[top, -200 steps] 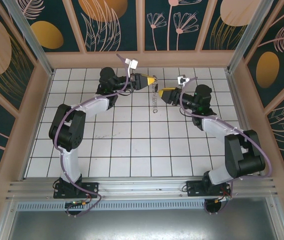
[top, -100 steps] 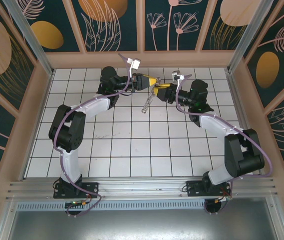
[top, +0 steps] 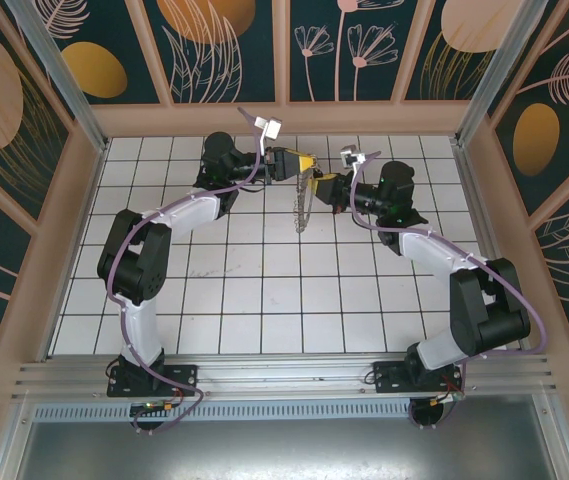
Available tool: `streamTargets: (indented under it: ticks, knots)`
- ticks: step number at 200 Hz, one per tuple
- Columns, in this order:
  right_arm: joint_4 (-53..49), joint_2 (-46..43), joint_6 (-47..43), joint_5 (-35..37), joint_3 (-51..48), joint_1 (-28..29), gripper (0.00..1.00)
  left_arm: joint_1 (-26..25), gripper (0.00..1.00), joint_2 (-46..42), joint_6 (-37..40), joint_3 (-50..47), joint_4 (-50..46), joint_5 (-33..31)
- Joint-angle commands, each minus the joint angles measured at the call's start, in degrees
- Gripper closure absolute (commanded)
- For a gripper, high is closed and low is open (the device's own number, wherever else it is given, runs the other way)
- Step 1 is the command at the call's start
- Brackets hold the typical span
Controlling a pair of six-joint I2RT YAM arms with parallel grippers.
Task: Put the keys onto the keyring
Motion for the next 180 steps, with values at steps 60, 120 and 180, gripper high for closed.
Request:
streamTargets:
  ticks: [60,120,180]
  knots:
    - [-5.94,2.16,-5.08,-4.48,4.16,3.96,1.00,-0.46,1.00,-2.95,0.61,1.64,3.33,-1.66]
    - [-6.96,-2.68,-3.45,-5.78,-0.24,0.25,0.70,-0.45,1.00,-3.09,0.50,0.72,4.07,-2.01]
    - [0.54,-11.27,5.14,-4.59,-7.68,-4.73,0.68,-0.46,1.00,-2.91,0.04,0.72,5.23,-2.09]
